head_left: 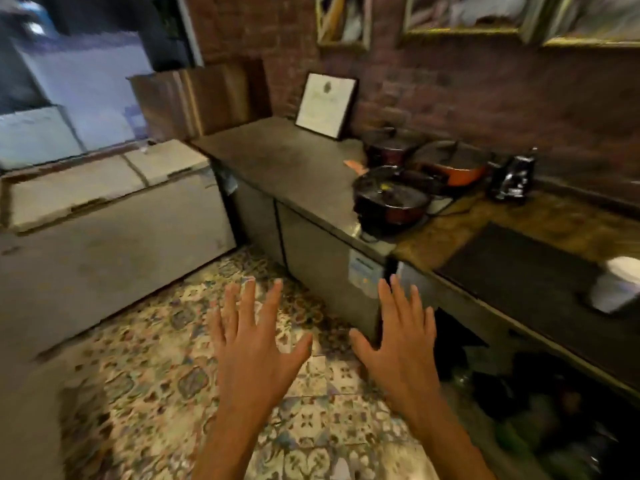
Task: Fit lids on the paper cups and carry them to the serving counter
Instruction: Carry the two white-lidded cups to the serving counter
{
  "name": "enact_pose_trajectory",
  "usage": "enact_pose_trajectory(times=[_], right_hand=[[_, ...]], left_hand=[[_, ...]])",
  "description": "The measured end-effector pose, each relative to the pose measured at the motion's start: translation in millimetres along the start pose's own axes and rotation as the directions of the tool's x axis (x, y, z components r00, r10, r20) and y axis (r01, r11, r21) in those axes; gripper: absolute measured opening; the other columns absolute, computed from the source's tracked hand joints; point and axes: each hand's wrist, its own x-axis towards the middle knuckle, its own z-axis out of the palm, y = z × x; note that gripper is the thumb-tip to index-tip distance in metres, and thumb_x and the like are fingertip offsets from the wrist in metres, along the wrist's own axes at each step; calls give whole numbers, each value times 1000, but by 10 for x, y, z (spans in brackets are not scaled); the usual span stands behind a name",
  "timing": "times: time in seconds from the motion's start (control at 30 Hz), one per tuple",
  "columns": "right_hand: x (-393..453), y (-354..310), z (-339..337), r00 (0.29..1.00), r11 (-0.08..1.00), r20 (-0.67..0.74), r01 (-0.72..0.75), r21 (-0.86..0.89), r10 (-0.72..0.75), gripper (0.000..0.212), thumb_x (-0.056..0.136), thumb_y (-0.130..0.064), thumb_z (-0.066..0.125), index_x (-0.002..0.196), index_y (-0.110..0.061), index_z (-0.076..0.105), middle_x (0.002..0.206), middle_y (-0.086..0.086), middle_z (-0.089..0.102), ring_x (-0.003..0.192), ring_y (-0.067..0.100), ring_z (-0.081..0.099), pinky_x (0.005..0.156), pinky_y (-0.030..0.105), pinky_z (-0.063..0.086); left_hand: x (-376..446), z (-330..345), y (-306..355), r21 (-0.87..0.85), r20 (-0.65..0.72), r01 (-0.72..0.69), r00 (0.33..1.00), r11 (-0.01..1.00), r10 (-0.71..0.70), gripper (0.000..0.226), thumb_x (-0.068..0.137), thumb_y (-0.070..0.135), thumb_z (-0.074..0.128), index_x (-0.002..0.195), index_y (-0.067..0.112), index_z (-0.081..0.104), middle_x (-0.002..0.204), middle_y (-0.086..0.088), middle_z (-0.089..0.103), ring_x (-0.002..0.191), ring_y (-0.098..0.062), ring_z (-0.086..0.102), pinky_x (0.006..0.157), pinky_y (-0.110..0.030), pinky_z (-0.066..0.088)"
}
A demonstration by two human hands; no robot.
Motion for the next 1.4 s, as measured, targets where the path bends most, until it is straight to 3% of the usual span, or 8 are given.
enact_pose_trajectory(times=[0.17, 0.4, 0.57, 0.83, 1.03, 1.23, 1.33, 1.4], right_hand=[[304, 1074, -344, 969, 967, -126, -229, -115, 214, 91, 85, -65, 49, 159, -19, 21, 167, 3, 16, 153, 34, 12, 119, 60, 20], [749, 2501, -730, 869, 848, -187, -490, -200, 458, 93, 86, -59, 62, 159, -23, 18, 168, -2, 13, 154, 30, 9, 120, 57, 15], [756, 3353, -1134, 711, 686, -269, -700, -197, 649, 93, 86, -59, 62, 159, -23, 16, 168, -1, 13, 154, 30, 7, 119, 58, 16], [424, 4697, -1574, 459, 473, -417, -878, -77, 784, 95, 86, -56, 66, 159, -17, 20, 168, 3, 16, 154, 34, 10, 119, 60, 17], [323, 5729, -1636, 387, 407, -346, -913, -16, 855, 98, 85, -58, 64, 159, -17, 15, 168, 2, 13, 154, 32, 11, 118, 58, 19], [348, 6357, -1589, 382, 400, -240, -916, 31, 893, 100, 85, -57, 65, 159, -17, 13, 168, 4, 15, 153, 32, 11, 119, 57, 17], [396, 6541, -1547, 381, 404, -192, -909, 98, 904, 103, 81, -54, 71, 159, -17, 14, 167, 5, 19, 152, 31, 15, 119, 57, 18], [443, 6656, -1525, 380, 404, -155, -899, 170, 912, 104, 77, -50, 78, 157, -18, 20, 164, 6, 26, 150, 31, 22, 118, 58, 24]], left_hand=[[623, 849, 957, -104, 51, -217, 974, 971, 223, 93, 78, 79, 45, 159, 41, 18, 166, -5, 26, 155, -35, 14, 119, -56, 11], [1305, 1857, 2436, -275, 138, -329, 916, 903, 376, 92, 79, 79, 44, 157, 36, 22, 166, -8, 26, 154, -35, 12, 119, -59, 19], [1516, 2367, 3410, -386, 199, -412, 836, 825, 511, 95, 79, 80, 39, 160, 35, 18, 168, -8, 19, 156, -34, 6, 122, -57, 12], [1391, 3181, 5003, -402, 264, -557, 689, 726, 675, 101, 74, 82, 43, 159, 36, 14, 167, -7, 23, 155, -33, 9, 122, -55, 14], [1234, 3728, 5740, -313, 331, -571, 684, 759, 651, 106, 71, 80, 50, 160, 30, 20, 165, -10, 29, 154, -34, 15, 120, -56, 19], [1145, 4100, 6094, -229, 412, -522, 713, 821, 568, 110, 73, 77, 58, 160, 21, 21, 164, -10, 31, 154, -34, 19, 120, -54, 21], [1111, 4293, 6208, -269, 497, -443, 697, 855, 517, 112, 73, 76, 60, 161, 21, 17, 167, -7, 26, 155, -31, 14, 122, -51, 18], [1099, 4426, 6287, -333, 586, -315, 670, 889, 457, 115, 73, 73, 65, 161, 22, 12, 168, -5, 21, 156, -28, 9, 123, -49, 16]])
